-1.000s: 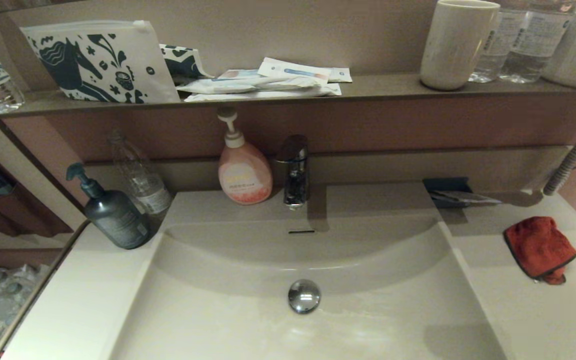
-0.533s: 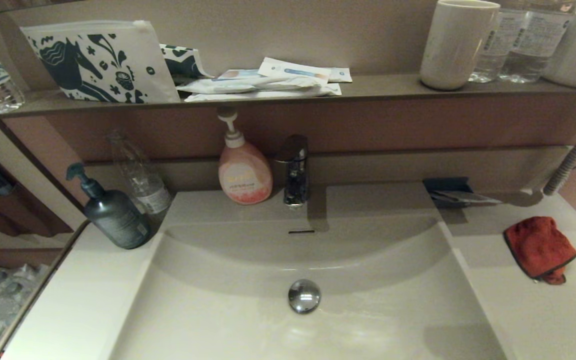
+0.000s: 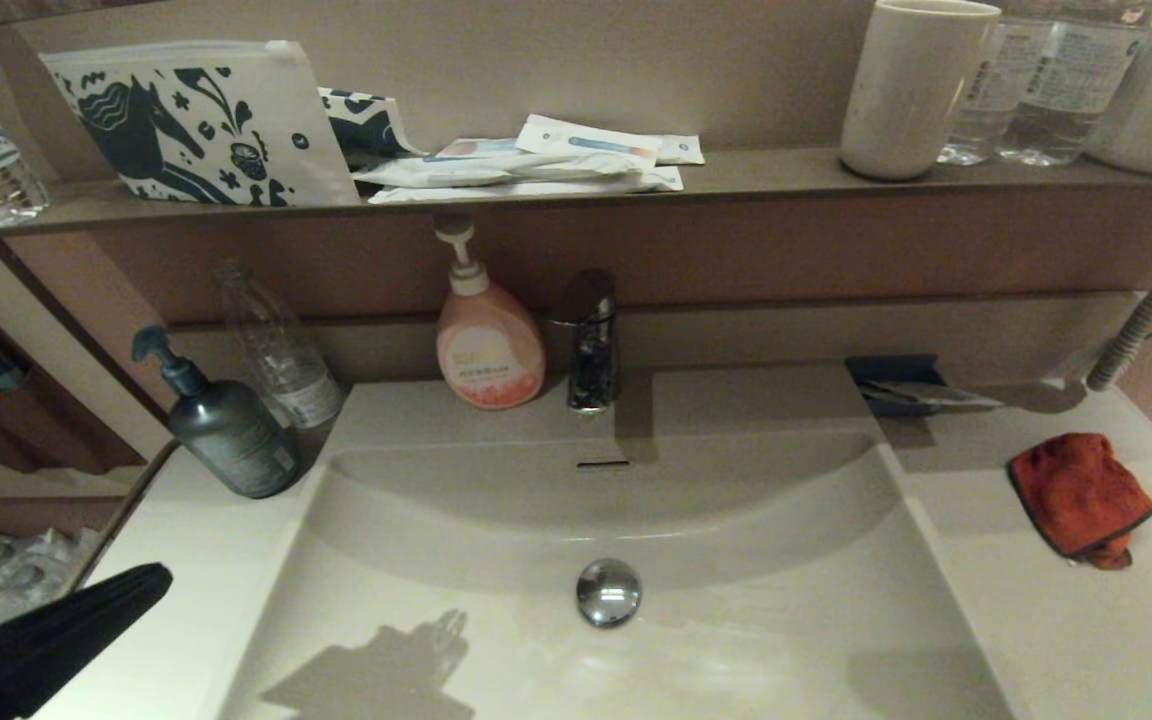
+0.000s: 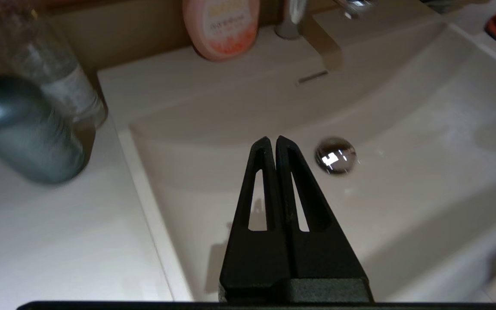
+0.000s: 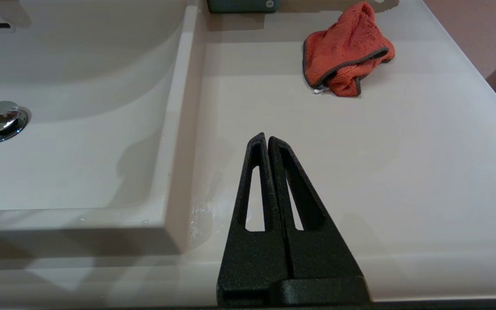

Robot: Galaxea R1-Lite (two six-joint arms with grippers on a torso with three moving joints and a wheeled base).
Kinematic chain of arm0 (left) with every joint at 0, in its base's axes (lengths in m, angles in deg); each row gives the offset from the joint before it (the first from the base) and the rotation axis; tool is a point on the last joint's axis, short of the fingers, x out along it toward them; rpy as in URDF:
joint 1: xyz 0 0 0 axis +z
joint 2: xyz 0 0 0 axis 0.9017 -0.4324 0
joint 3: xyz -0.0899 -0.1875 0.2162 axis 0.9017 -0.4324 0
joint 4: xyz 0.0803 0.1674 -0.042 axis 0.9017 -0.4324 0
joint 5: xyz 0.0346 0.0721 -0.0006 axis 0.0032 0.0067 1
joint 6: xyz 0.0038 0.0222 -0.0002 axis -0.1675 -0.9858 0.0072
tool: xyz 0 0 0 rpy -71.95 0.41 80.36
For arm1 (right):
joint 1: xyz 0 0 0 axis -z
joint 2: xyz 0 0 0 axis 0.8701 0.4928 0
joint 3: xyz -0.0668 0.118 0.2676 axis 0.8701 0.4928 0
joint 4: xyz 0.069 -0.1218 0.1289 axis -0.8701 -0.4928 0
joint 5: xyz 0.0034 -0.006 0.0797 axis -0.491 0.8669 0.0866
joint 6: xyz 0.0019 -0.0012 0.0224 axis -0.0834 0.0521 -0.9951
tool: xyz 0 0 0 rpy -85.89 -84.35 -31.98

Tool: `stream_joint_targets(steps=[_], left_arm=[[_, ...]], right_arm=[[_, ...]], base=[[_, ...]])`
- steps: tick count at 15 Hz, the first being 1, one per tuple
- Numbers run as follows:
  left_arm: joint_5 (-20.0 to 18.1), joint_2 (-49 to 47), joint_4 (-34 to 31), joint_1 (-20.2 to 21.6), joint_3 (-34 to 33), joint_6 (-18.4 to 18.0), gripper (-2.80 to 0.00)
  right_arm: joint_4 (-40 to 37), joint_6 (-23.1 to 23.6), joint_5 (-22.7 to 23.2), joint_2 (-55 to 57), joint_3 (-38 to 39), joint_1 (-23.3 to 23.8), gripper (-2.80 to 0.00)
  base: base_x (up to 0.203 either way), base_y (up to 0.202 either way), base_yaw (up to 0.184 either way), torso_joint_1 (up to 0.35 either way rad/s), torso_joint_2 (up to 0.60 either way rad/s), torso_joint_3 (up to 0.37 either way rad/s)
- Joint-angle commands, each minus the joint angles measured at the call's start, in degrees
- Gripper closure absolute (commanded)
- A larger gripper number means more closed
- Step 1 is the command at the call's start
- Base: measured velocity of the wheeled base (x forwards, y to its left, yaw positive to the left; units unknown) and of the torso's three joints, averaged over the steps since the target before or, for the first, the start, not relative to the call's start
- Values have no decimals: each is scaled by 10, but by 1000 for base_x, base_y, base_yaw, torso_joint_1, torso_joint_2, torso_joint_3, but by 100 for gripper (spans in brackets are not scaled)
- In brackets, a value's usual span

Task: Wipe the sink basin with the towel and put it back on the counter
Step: Turn on the faucet

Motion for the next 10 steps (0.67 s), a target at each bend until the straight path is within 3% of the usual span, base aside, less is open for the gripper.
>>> stream_joint_targets(steps=[1, 3, 7, 10], left_arm=[[-1, -134, 84, -11, 2, -1, 0], [23, -210, 161, -43, 4, -1, 0], [125, -341, 302, -196, 19, 8, 0], [185, -405, 360, -284, 72, 29, 0]], right_arm=[[0, 0, 0, 0, 0, 0, 0], [0, 0, 0, 0, 0, 0, 0], [0, 0, 0, 0, 0, 0, 0], [0, 0, 0, 0, 0, 0, 0]], base=[[0, 0, 0, 0, 0, 0], [0, 0, 0, 0, 0, 0], [0, 0, 0, 0, 0, 0], [0, 0, 0, 0, 0, 0]])
